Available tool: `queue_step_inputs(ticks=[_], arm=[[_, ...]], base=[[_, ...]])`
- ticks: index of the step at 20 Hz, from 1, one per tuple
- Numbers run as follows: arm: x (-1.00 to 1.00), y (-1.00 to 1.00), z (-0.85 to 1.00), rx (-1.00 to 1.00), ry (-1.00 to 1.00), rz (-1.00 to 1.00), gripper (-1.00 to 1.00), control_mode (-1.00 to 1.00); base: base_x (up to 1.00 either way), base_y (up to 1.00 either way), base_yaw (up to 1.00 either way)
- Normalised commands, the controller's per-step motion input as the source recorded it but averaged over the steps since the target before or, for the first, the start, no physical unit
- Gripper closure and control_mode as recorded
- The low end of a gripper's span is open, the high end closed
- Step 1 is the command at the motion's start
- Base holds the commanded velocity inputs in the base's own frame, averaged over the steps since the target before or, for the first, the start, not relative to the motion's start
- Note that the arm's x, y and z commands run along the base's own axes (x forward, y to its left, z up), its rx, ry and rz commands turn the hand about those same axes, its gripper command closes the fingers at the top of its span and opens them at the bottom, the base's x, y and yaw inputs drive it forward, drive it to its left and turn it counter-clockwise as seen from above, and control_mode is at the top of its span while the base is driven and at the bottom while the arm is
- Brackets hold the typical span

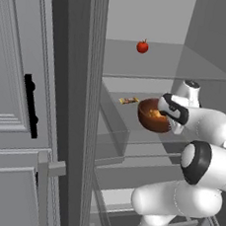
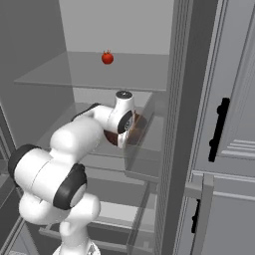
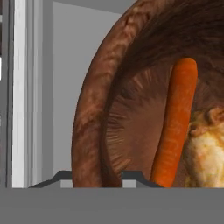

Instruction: Pick the chicken drumstick and carrot from their plates and place them in the bowl. Then put the bowl in the fridge.

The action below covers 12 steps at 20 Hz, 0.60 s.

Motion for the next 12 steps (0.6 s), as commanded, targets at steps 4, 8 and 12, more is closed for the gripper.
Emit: queue_step_inputs(ticks=[4,8,12], arm=[[0.22,0.0,-0.33,0.0,-0.04,0.0,1.0,-1.0],[0.09,0.0,-0.28,0.0,-0.09,0.0,-1.0,-1.0],[0.0,0.0,-0.25,0.0,-0.07,0.0,-1.0,-1.0]], base=[[0.0,0.0,0.0],[0.0,0.0,0.0],[0.0,0.0,0.0]])
